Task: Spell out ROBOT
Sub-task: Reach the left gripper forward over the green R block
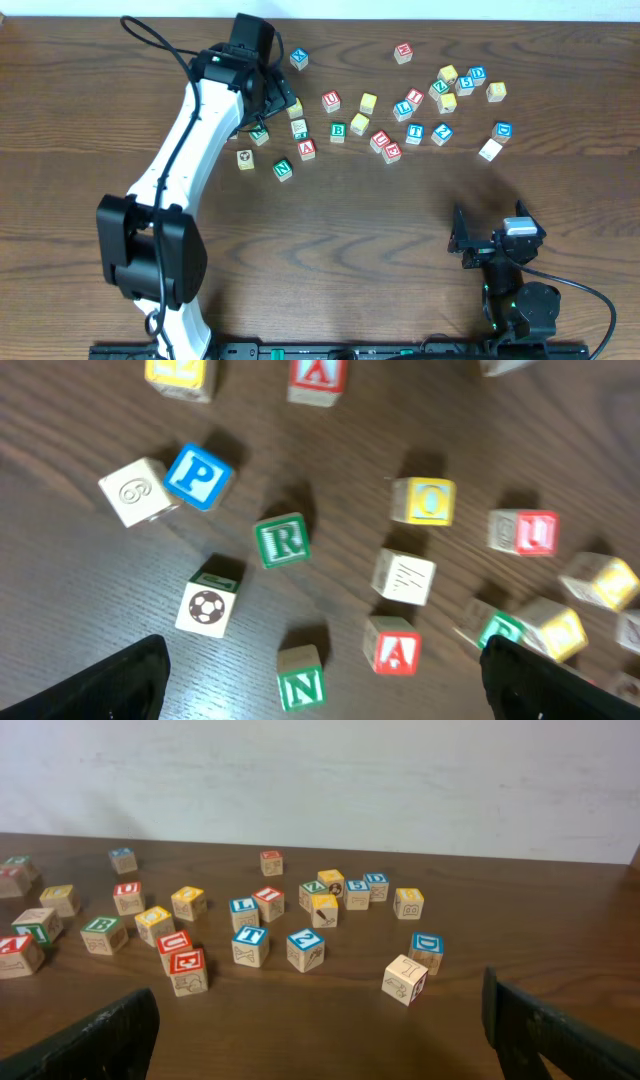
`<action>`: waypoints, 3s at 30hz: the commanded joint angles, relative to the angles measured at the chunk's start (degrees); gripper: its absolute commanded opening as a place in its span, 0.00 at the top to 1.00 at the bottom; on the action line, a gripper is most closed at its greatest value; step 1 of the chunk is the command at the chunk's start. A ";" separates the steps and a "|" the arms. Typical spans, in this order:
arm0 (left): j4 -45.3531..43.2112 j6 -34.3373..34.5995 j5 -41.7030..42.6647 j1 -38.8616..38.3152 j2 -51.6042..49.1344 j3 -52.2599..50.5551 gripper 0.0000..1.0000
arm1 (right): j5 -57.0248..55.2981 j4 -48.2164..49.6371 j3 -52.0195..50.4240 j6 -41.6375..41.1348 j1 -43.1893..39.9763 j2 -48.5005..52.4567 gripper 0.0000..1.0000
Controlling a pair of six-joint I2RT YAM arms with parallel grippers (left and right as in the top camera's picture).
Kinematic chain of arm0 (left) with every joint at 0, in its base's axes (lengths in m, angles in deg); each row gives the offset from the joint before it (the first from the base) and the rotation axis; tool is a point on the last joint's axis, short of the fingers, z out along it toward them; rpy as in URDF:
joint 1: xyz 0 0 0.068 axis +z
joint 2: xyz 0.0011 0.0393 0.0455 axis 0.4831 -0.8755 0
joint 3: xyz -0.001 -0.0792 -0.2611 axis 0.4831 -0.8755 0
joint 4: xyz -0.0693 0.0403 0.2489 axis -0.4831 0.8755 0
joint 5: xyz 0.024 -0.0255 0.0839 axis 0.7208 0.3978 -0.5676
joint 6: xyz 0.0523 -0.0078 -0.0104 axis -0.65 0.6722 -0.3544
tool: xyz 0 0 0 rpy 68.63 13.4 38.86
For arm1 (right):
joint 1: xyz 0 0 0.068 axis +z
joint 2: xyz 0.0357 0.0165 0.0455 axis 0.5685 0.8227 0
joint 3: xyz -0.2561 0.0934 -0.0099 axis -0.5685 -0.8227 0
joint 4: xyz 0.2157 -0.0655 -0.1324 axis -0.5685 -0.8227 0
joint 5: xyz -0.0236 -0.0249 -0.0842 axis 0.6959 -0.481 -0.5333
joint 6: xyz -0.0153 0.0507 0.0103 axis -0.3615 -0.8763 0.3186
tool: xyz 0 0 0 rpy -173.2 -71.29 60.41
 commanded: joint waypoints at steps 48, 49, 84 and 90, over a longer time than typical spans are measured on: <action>-4.87 7.41 -5.20 0.31 -14.45 -0.24 0.02 | -0.15 -0.22 -0.09 -0.37 -0.28 -0.31 0.01; -5.14 7.39 -5.20 0.31 -14.47 -0.35 0.02 | -0.15 -0.22 -0.09 -0.37 -0.28 -0.31 0.01; -8.70 6.75 -3.17 2.27 -14.97 -4.50 0.12 | -0.15 -0.22 -0.09 -0.37 -0.28 -0.31 0.01; -8.68 6.75 -3.15 1.60 -14.97 -4.52 0.19 | -0.15 -0.22 -0.09 -0.37 -0.28 -0.31 0.01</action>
